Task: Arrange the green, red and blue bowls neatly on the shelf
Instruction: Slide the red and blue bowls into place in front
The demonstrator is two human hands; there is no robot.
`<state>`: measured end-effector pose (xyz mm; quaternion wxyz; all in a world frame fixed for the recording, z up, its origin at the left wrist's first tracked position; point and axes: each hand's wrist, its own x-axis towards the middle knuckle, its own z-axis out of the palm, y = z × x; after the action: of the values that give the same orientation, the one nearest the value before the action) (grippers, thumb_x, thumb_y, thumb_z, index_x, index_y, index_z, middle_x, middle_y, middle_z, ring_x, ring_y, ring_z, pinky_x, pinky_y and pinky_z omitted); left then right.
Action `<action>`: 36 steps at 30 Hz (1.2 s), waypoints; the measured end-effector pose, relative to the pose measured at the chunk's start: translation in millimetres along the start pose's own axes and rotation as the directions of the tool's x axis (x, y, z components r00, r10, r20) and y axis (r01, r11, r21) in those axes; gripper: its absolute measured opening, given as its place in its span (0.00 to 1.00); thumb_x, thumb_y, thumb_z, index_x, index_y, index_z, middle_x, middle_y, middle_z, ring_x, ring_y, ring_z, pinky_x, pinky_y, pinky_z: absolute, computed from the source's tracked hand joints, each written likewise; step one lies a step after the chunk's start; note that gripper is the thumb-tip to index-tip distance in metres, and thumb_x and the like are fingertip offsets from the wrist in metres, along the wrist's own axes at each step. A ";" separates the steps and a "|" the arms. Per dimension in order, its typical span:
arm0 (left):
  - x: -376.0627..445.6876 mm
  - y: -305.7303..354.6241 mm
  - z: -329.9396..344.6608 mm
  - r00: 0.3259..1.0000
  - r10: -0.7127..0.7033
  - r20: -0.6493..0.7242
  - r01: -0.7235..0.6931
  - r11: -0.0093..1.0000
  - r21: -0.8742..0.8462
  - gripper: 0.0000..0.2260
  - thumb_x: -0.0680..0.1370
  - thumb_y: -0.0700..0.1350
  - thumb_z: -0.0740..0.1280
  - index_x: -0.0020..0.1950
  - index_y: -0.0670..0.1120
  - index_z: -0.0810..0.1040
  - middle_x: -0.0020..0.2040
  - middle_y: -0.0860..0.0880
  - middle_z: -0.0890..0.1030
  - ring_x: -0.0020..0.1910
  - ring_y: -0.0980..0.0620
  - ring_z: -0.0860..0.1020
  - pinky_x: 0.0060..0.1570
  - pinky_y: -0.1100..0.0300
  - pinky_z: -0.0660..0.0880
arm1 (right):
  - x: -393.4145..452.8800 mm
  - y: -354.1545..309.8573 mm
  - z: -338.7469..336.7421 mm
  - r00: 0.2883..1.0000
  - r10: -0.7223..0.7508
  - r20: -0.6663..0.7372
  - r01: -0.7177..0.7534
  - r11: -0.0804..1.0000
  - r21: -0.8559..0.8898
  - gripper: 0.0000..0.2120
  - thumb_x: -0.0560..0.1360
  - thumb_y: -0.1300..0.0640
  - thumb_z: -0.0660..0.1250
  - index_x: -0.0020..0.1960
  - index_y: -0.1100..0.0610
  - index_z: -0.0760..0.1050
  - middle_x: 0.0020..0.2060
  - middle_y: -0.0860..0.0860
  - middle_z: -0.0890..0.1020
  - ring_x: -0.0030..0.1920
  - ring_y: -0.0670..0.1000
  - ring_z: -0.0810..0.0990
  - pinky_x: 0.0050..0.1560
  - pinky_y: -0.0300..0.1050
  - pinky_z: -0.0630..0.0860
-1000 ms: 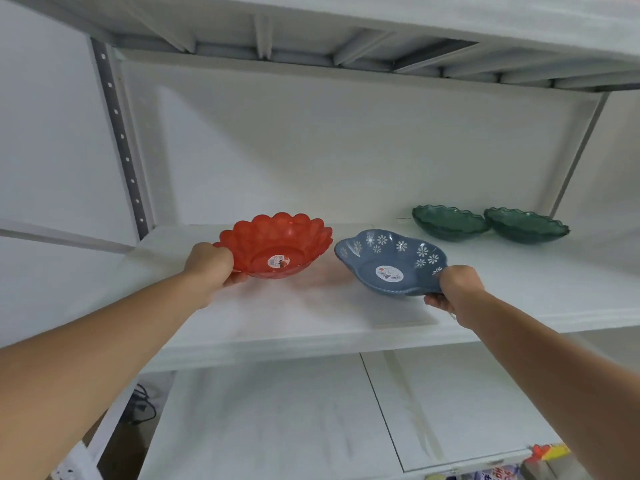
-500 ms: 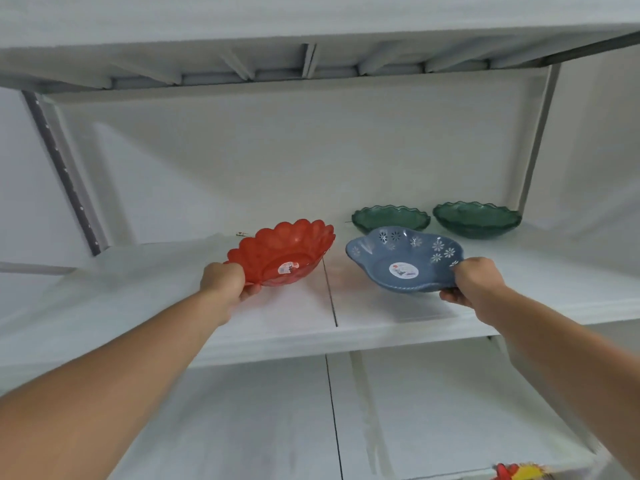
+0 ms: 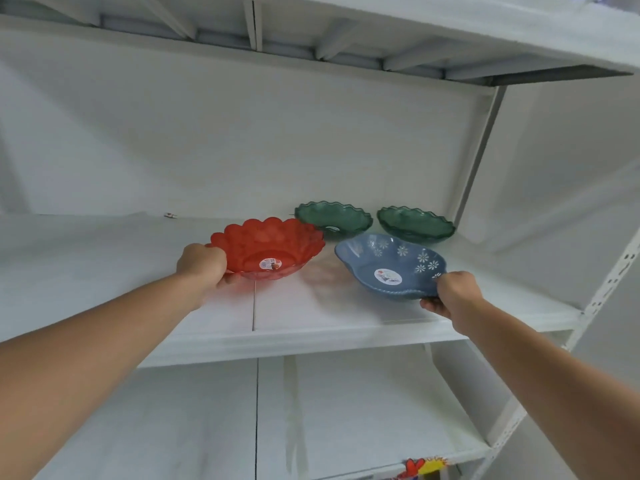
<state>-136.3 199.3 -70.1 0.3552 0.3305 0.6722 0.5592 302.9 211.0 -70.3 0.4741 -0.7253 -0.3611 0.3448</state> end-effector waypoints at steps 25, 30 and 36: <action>-98.6 -7.2 158.2 0.992 -0.068 -0.104 0.069 0.998 0.001 0.09 0.86 0.38 0.60 0.53 0.40 0.80 0.50 0.39 0.84 0.37 0.42 0.87 0.29 0.57 0.83 | 169.3 41.1 -127.1 0.971 -0.026 0.237 0.042 0.997 -0.063 0.10 0.82 0.61 0.58 0.56 0.64 0.76 0.45 0.64 0.84 0.23 0.58 0.83 0.30 0.49 0.85; -100.4 2.9 151.0 0.990 0.059 -0.125 -0.009 0.929 0.370 0.19 0.85 0.54 0.59 0.52 0.39 0.80 0.50 0.38 0.83 0.46 0.37 0.86 0.46 0.48 0.84 | 154.8 27.8 -138.7 0.956 -0.219 0.194 0.279 0.883 -0.376 0.22 0.83 0.45 0.57 0.59 0.64 0.76 0.52 0.66 0.83 0.45 0.65 0.84 0.53 0.61 0.83; -98.6 33.1 126.6 0.939 0.334 -0.084 -0.234 0.797 0.556 0.31 0.84 0.63 0.58 0.82 0.48 0.69 0.79 0.44 0.71 0.76 0.42 0.72 0.73 0.47 0.68 | 116.9 -25.7 -112.4 0.776 -0.533 0.337 0.626 0.586 -0.515 0.32 0.83 0.40 0.58 0.83 0.52 0.66 0.77 0.61 0.70 0.77 0.65 0.64 0.76 0.62 0.62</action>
<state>24.7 186.9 -42.3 0.0984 0.4629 0.7733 0.4221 451.1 268.6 -29.5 0.2771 -0.6507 -0.7012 0.0898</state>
